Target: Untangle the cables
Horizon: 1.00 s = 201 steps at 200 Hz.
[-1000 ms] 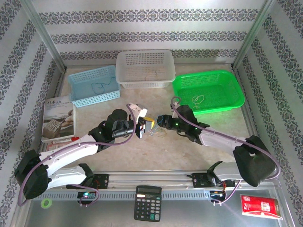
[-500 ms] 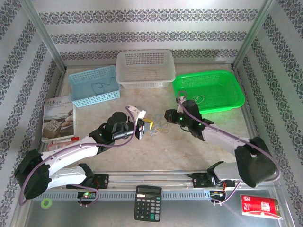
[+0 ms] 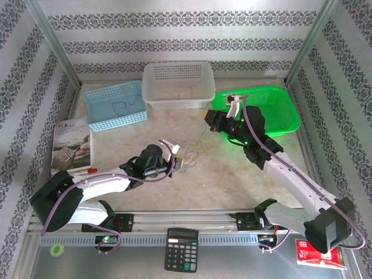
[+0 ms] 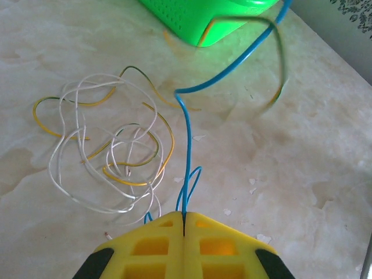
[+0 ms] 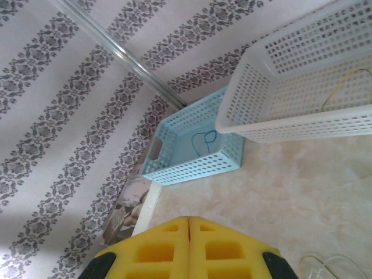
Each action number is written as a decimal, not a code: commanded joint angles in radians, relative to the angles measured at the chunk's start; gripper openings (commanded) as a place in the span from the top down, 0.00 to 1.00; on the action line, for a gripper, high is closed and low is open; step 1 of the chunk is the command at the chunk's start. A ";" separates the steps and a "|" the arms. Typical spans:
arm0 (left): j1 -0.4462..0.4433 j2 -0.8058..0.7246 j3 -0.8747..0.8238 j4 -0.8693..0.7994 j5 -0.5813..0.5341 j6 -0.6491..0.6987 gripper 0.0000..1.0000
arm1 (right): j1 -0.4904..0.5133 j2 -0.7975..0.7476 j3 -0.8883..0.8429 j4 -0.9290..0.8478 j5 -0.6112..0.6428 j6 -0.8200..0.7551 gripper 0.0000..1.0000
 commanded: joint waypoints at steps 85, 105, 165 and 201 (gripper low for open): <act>0.034 -0.203 -0.044 -0.116 0.001 0.027 0.08 | 0.056 0.017 0.102 -0.102 0.045 -0.083 1.00; 0.034 -0.282 -0.048 -0.154 0.000 0.025 0.02 | 0.071 0.014 0.143 -0.122 0.043 -0.093 1.00; 0.036 -0.283 0.159 -0.194 0.082 0.115 0.00 | 0.112 0.048 0.210 -0.164 0.020 -0.122 1.00; 0.117 -0.189 0.272 -0.134 0.294 0.097 0.10 | 0.125 0.065 0.231 -0.176 -0.034 -0.125 1.00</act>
